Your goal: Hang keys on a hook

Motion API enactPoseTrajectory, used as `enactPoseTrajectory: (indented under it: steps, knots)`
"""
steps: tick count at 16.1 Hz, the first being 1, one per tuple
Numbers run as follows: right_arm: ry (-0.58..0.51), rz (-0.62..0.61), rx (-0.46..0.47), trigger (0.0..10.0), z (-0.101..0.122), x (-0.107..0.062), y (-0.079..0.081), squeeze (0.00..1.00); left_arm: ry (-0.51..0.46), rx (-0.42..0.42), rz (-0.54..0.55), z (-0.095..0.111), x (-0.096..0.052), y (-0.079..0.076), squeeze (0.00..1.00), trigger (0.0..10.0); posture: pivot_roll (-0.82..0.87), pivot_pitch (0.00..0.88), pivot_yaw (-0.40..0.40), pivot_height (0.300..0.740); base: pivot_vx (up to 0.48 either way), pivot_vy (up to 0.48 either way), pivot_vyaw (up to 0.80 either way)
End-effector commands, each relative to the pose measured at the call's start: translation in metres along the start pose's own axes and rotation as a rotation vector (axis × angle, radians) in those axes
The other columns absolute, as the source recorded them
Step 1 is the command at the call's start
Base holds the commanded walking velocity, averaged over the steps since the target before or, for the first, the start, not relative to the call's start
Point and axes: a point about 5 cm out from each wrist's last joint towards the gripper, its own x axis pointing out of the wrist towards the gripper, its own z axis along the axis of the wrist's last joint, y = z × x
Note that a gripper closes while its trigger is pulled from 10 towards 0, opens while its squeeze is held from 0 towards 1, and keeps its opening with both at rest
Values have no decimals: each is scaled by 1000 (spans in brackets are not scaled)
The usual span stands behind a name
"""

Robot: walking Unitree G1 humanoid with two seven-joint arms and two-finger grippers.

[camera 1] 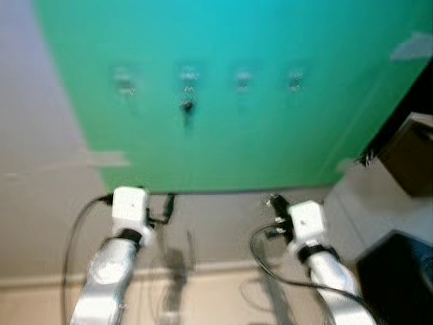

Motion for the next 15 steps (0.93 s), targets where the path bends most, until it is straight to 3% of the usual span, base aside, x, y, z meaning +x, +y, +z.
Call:
enactPoseTrajectory:
  steps: [1, 7, 9, 12, 15]
  knots:
    - [-20, 9, 8, 10000, 5, 3, 4, 0, -1, 40, 17, 3, -1, 6, 0, 10000, 16, 0, -38, 722, 315, -360, 700]
    - [0, -60, -1, 10000, 3, 1, -4, 0, -7, 62, -7, 3, -5, 2, 0, 10000, 1, 0, -32, 722, 297, -374, 0]
    - [-29, -90, -39, 10000, 13, 2, -10, 0, -35, 48, -15, 7, -6, 0, 0, 10000, -5, 0, -31, 722, 150, -186, 0]
    - [-135, -59, -104, 10000, 49, -2, -12, 0, -26, 40, -30, 4, -11, -3, 0, 10000, -22, 0, -29, 722, 0, 0, 0]
    - [-156, -29, -117, 10000, 62, -11, -10, 0, -18, 34, -41, 2, -13, -4, 0, 10000, -34, 0, -28, 722, 0, 0, 0]
